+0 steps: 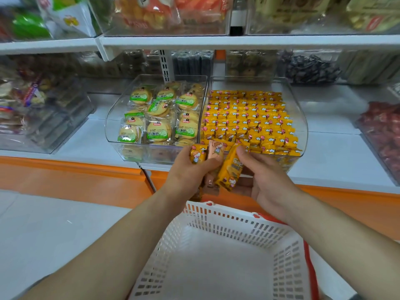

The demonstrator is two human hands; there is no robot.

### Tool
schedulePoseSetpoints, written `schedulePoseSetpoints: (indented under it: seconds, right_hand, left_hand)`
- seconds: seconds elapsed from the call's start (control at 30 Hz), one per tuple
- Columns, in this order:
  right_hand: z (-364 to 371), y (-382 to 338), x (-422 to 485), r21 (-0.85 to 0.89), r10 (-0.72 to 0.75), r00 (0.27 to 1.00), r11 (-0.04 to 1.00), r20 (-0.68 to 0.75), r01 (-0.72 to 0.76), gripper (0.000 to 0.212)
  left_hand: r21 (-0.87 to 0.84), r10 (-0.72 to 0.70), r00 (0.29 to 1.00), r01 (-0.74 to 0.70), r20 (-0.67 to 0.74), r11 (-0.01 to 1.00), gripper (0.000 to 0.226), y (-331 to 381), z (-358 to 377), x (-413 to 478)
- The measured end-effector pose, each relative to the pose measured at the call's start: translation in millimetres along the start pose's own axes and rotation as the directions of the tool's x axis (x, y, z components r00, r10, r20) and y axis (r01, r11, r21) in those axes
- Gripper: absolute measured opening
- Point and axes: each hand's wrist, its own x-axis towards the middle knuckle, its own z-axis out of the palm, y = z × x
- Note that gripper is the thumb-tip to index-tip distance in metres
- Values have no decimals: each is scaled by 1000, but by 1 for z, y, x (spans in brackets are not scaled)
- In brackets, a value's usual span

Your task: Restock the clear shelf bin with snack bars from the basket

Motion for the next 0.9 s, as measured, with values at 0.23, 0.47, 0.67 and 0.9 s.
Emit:
schedulePoseSetpoints:
  seconds: [0.23, 0.47, 0.67, 0.9]
  right_hand:
    - [-8, -11, 2, 27, 36, 998, 999, -46, -34, 38]
    - [-21, -23, 6, -16, 17, 995, 1000, -96, -18, 21]
    - [-27, -43, 11, -224, -228, 964, 955, -140, 193, 29]
    - [-21, -53, 45, -495, -355, 916, 839, -188, 223, 43]
  left_hand:
    - [-60, -40, 994, 34, -97, 998, 76, 10, -11, 5]
    - [-72, -29, 992, 21, -121, 997, 75, 15, -19, 10]
    - [-66, -17, 994, 10, -110, 998, 76, 14, -22, 12]
    - [-108, -21, 992, 7, -122, 994, 79, 17, -23, 15]
